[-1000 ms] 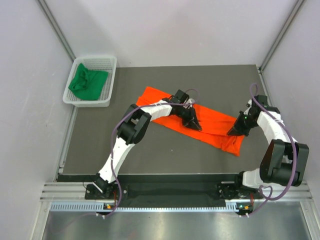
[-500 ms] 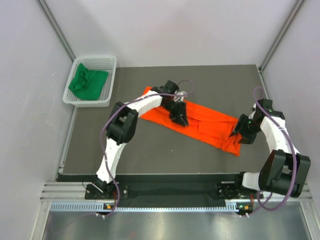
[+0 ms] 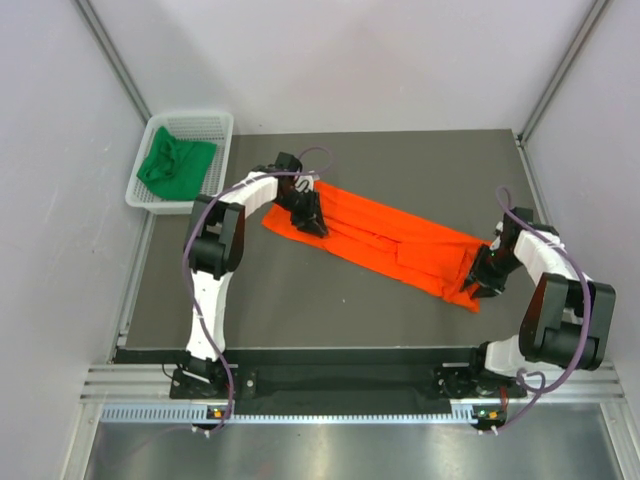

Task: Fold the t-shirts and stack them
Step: Fold the tshirt

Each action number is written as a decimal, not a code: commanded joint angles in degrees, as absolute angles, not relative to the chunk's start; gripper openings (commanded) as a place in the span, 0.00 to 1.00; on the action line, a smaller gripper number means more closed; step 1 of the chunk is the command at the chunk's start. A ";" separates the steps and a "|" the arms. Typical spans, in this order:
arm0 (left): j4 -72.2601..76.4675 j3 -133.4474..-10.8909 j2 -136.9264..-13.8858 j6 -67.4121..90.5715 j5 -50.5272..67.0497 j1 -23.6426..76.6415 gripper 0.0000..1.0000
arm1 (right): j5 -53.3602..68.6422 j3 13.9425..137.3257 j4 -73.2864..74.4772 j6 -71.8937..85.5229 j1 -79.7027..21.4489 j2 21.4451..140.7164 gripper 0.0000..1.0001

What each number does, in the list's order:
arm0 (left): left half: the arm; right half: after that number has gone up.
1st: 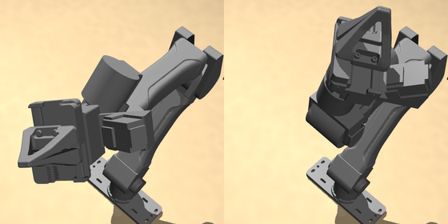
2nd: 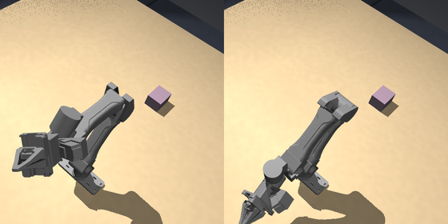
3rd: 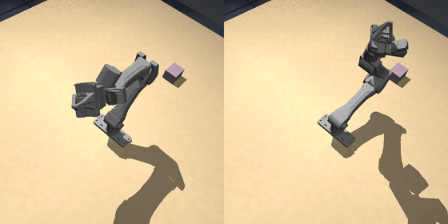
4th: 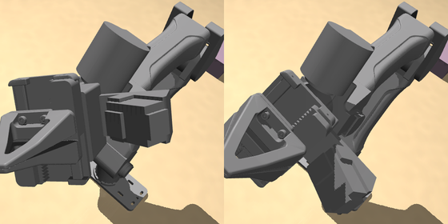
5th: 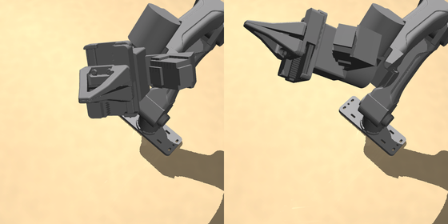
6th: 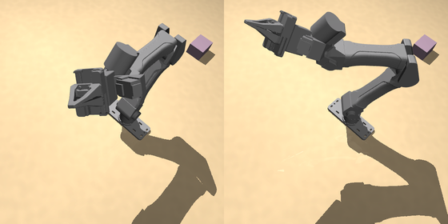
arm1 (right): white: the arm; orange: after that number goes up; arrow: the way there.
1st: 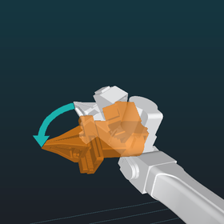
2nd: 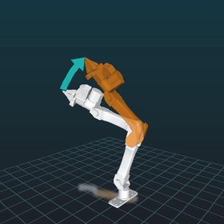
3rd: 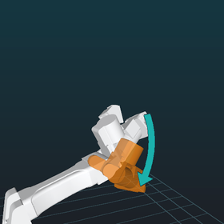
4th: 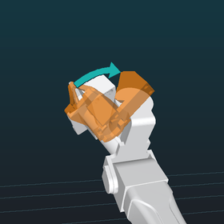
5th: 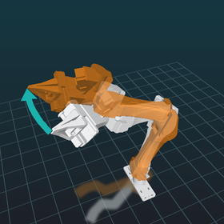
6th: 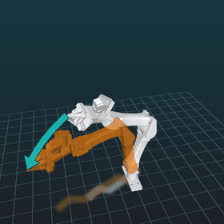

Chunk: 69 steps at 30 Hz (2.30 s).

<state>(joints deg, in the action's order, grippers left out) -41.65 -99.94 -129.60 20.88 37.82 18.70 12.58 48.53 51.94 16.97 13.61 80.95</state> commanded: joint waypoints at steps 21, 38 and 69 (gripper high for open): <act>-49.13 -102.04 -128.77 17.75 31.29 15.38 0.24 | -2.20 49.39 54.74 23.48 14.24 84.64 0.23; -34.20 -106.52 -134.11 29.00 38.93 11.60 0.25 | 18.54 72.32 44.23 27.23 -12.28 92.17 0.58; -42.10 -92.73 -114.52 22.94 17.57 6.33 0.59 | 5.97 89.04 39.46 31.55 -21.80 113.39 0.34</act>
